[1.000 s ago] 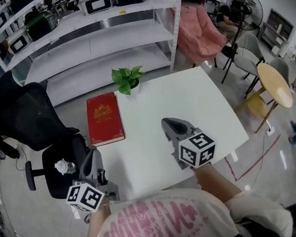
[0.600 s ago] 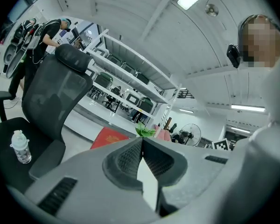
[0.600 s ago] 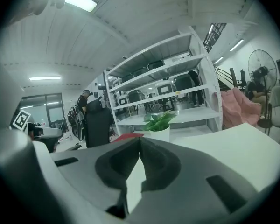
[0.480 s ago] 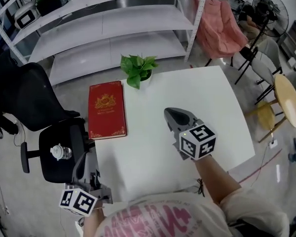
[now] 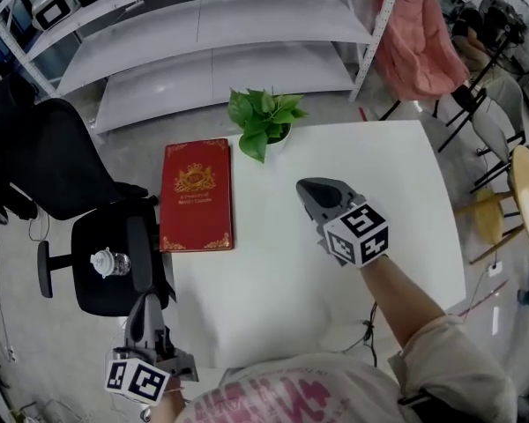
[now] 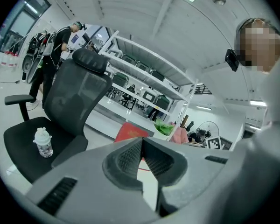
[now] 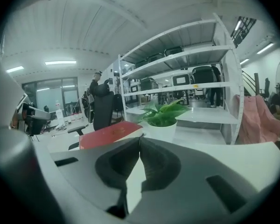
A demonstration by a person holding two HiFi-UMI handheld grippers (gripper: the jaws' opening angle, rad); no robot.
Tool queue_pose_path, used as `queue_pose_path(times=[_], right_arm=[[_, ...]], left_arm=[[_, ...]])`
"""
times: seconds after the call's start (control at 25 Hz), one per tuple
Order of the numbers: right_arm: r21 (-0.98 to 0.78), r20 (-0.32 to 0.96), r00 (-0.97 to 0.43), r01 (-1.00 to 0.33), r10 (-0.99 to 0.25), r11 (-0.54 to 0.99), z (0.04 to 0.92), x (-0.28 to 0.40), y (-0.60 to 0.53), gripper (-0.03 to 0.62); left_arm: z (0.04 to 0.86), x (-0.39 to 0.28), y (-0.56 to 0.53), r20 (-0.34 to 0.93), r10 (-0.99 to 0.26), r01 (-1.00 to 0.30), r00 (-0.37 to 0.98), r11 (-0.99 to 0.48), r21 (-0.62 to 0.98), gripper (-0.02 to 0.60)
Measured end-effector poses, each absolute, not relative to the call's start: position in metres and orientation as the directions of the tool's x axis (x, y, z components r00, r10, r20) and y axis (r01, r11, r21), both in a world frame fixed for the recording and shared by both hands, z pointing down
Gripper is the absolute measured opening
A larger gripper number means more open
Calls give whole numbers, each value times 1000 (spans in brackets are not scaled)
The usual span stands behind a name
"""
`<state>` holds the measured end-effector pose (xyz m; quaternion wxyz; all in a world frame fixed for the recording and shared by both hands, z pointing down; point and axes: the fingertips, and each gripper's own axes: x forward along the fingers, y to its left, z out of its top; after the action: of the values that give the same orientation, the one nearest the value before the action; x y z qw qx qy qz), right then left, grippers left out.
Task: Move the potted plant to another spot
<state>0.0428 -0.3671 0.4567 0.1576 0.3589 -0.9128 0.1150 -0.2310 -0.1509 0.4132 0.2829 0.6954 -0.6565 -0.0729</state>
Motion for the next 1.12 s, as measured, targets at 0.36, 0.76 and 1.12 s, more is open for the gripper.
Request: queue_pose_path(times=[0.36, 0.76, 1.12], right_arm=[[-83, 358, -733, -642, -579, 762, 470, 24, -403, 10], [-136, 372, -730, -654, -573, 744, 483, 29, -438, 211], [-98, 391, -717, -656, -577, 748, 496, 15, -469, 429]], left_arm=[[431, -237, -135, 339, -939, -870, 62, 115, 479, 3], [436, -237, -132, 355, -934, -867, 43, 142, 478, 3], [444, -234, -138, 380, -924, -868, 51, 147, 473, 3]])
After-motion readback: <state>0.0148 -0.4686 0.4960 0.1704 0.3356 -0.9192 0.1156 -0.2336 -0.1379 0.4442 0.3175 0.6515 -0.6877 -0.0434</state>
